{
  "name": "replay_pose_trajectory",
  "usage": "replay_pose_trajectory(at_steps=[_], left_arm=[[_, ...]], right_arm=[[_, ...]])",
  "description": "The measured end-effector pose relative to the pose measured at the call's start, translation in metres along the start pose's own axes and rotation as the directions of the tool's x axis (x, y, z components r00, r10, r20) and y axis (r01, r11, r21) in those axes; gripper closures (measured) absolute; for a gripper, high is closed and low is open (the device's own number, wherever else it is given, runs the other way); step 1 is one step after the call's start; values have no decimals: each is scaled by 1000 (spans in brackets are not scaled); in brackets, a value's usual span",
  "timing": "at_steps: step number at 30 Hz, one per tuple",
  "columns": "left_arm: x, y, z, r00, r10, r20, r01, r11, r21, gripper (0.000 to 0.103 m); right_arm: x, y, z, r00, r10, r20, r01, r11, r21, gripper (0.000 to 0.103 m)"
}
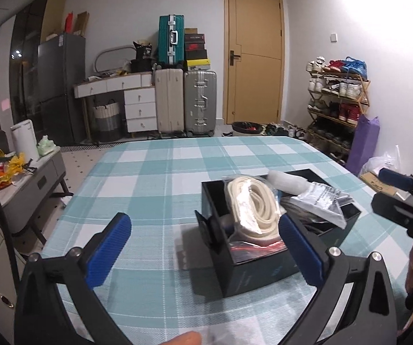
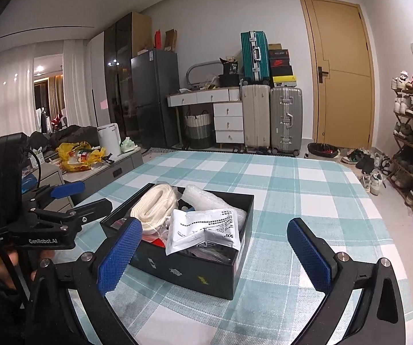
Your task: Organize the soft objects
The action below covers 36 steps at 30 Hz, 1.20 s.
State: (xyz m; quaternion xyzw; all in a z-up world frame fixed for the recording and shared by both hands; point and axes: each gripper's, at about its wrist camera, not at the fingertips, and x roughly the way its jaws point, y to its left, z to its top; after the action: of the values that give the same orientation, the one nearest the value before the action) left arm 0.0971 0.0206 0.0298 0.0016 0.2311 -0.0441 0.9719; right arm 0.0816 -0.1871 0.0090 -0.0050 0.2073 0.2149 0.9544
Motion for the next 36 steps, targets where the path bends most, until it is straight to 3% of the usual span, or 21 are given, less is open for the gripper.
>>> replay_pose_trajectory(at_steps=[6, 36], left_arm=[[5, 0, -7, 1000, 23, 19, -24, 1000, 7, 0], [6, 2, -6, 1000, 11, 12, -11, 1000, -15, 0]], right_arm=[[3, 2, -3, 1000, -1, 11, 1, 1000, 0, 0], [5, 2, -14, 999, -33, 36, 33, 999, 13, 0]])
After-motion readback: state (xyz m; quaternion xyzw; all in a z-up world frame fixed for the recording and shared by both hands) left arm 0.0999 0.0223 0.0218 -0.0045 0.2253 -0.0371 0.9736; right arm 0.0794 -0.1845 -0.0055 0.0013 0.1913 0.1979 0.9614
